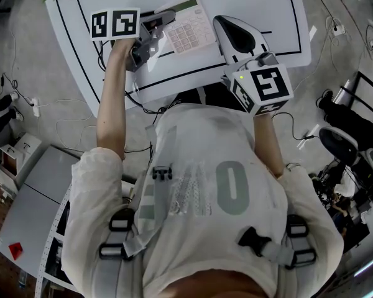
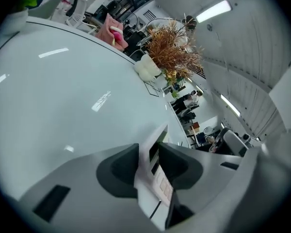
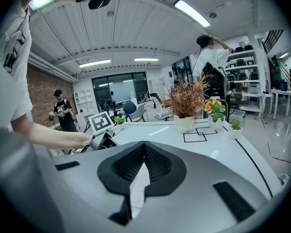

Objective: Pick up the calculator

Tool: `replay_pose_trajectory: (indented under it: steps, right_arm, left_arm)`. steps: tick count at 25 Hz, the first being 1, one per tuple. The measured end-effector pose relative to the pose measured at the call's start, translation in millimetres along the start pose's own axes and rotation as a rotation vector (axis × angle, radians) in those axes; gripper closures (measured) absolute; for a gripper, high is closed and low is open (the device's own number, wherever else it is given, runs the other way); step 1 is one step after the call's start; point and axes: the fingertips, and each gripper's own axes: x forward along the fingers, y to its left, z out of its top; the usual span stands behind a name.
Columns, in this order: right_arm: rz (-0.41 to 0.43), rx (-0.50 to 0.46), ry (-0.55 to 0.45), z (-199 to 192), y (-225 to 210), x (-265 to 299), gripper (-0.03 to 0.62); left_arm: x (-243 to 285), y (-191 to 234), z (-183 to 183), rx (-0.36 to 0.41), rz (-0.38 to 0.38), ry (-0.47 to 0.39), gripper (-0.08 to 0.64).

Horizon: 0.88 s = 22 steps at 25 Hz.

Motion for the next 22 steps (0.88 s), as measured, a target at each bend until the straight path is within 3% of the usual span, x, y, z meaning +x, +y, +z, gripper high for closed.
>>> replay_pose_trajectory:
  steps: [8,22]
  right_arm:
    - [-0.006,0.013,-0.001,-1,-20,0,0.588]
    - [-0.010,0.010,-0.017,2,-16,0,0.587]
  left_arm:
    - [20,-25,4,-0.131,-0.153,-0.099,0.479]
    - [18,-25,7,-0.104,-0.114,-0.132,0.483]
